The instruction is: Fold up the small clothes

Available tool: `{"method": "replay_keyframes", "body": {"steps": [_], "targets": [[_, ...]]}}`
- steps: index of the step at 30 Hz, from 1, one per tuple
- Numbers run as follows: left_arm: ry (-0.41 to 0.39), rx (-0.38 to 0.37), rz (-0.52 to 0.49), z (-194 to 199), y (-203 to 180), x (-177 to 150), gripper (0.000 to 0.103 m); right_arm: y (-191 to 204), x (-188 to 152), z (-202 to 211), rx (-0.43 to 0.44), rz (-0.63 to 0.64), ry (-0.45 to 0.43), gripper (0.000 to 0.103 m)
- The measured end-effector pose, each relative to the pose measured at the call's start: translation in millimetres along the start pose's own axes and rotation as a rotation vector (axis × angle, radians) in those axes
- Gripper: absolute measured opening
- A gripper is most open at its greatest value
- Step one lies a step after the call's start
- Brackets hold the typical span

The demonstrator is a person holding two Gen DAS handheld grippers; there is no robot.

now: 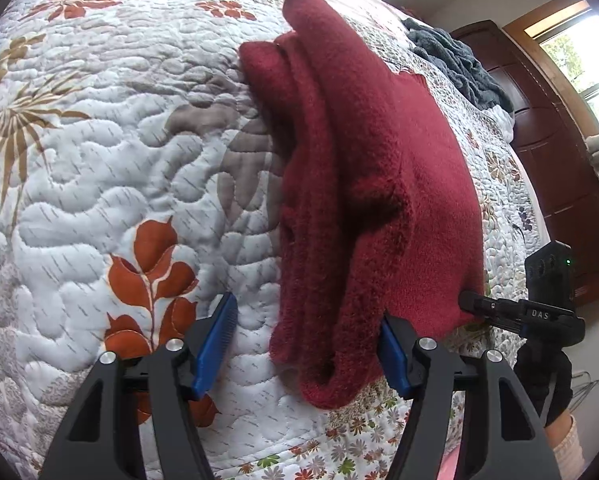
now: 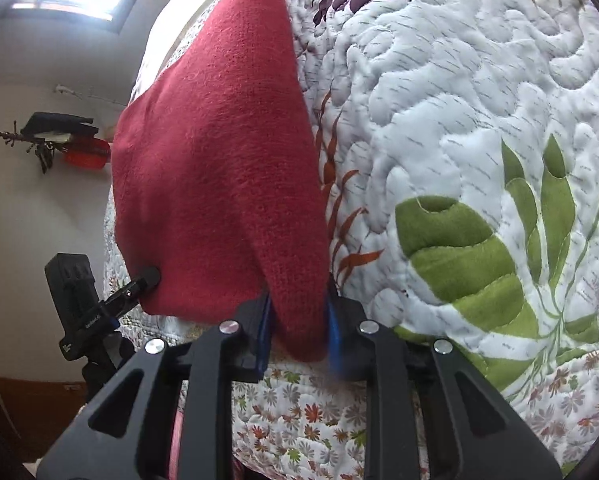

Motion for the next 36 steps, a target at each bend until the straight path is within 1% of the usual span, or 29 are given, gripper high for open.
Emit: {"method": "replay_keyframes", "body": {"steps": [1, 3, 4, 6, 7, 8, 11, 14, 15, 17, 19, 22, 29, 33, 36], "targets": [[0.0, 0.0, 0.004, 0, 0, 0, 0.066, 1, -1, 0, -0.005, 0.0, -0.002, 0.024], [0.004, 0.007, 0.019, 3, 0, -2, 0.066, 10, -3, 2, -0.024, 0.0, -0.01, 0.031], [0.005, 0.013, 0.027, 5, 0, -4, 0.066, 10, -3, 5, -0.033, 0.001, -0.014, 0.039], [0.008, 0.038, 0.038, 12, 0, -8, 0.066, 16, -7, 11, -0.066, 0.027, -0.018, 0.049], [0.009, 0.053, 0.041, 15, 0, -10, 0.067, 19, -10, 16, -0.086, 0.048, -0.023, 0.059], [0.011, 0.072, 0.049, 20, 0, -13, 0.069, 24, -13, 21, -0.124, 0.072, -0.038, 0.071], [-0.005, 0.12, 0.063, 36, -3, -21, 0.07, 36, -23, 35, -0.191, 0.108, -0.081, 0.08], [-0.026, 0.185, 0.039, 54, -14, -27, 0.072, 46, -30, 43, -0.259, 0.13, -0.107, 0.084], [-0.034, 0.199, 0.029, 59, -18, -29, 0.073, 48, -34, 45, -0.281, 0.14, -0.113, 0.085], [-0.051, 0.254, 0.001, 70, -28, -34, 0.078, 55, -42, 47, -0.345, 0.166, -0.125, 0.088], [-0.065, 0.291, -0.021, 78, -35, -37, 0.081, 63, -49, 48, -0.382, 0.188, -0.135, 0.089], [-0.073, 0.315, -0.032, 88, -41, -44, 0.084, 72, -56, 52, -0.392, 0.197, -0.146, 0.089], [-0.093, 0.406, -0.029, 106, -46, -62, 0.088, 81, -77, 72, -0.411, 0.189, -0.176, 0.091], [-0.103, 0.42, -0.025, 115, -52, -65, 0.089, 95, -87, 79, -0.459, 0.204, -0.187, 0.095], [-0.117, 0.429, -0.039, 124, -60, -66, 0.091, 104, -92, 86, -0.457, 0.217, -0.199, 0.095]]}}
Point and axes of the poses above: each gripper's, at about its wrist camera, not at the fingertips, and z roughly against the way its jaws point, y to its left, x to its top, the point moved 3 cm from there along -z, roughly the way its jaws point, and after that the axes turned 5 degrees about x, right-handed, at the moved point
